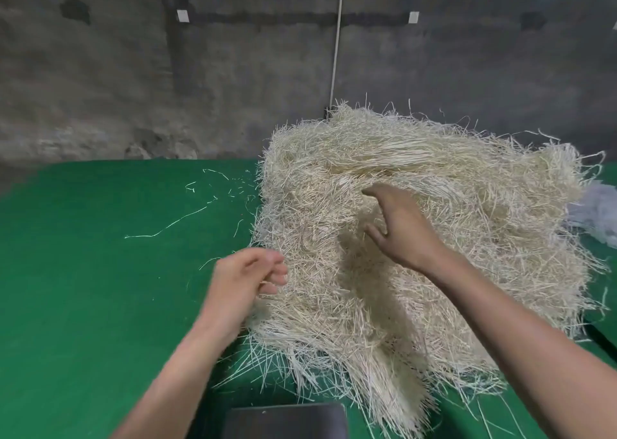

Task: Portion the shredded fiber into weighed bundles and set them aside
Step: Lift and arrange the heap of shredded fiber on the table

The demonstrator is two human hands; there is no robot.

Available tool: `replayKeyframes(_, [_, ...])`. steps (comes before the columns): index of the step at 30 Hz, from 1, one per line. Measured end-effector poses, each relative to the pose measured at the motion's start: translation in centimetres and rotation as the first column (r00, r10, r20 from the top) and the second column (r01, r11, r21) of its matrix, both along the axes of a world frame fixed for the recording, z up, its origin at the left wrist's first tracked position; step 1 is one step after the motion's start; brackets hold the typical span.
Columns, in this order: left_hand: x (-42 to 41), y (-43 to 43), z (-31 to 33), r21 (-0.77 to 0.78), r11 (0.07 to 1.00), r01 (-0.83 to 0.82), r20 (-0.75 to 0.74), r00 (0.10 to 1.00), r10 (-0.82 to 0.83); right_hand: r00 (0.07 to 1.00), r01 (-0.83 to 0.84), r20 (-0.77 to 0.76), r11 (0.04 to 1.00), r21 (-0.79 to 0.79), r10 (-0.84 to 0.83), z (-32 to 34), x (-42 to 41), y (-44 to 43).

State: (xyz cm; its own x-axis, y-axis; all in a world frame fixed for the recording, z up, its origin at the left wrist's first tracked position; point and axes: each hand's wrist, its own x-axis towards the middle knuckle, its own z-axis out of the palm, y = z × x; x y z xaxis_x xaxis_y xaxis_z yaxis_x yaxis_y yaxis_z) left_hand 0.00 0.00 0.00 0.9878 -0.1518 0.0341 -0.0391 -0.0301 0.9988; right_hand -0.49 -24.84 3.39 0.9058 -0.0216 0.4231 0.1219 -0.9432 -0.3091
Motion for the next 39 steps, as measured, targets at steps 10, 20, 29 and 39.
replayKeyframes(10, [6.4,-10.7,-2.8,0.34,0.94,0.034,0.173,0.98,-0.098,0.905,0.243,-0.257,0.908,-0.342,-0.339,-5.5,6.6,-3.1])
replayKeyframes(20, [12.4,-15.6,-4.3,0.769,0.635,-0.067,0.407,0.818,-0.406,0.984,0.119,0.142,0.991,-0.066,-0.109,-5.2,6.6,-3.7])
replayKeyframes(29, [18.5,-12.4,1.6,0.548,0.624,-0.557,0.754,0.651,-0.081,0.951,0.099,0.294,0.995,-0.01,-0.091,2.5,6.7,-4.1])
replayKeyframes(39, [15.9,-9.4,-3.2,0.838,0.541,0.069,0.178,0.903,-0.391,0.932,0.331,-0.082,0.921,-0.205,-0.353,0.4,11.3,-7.7])
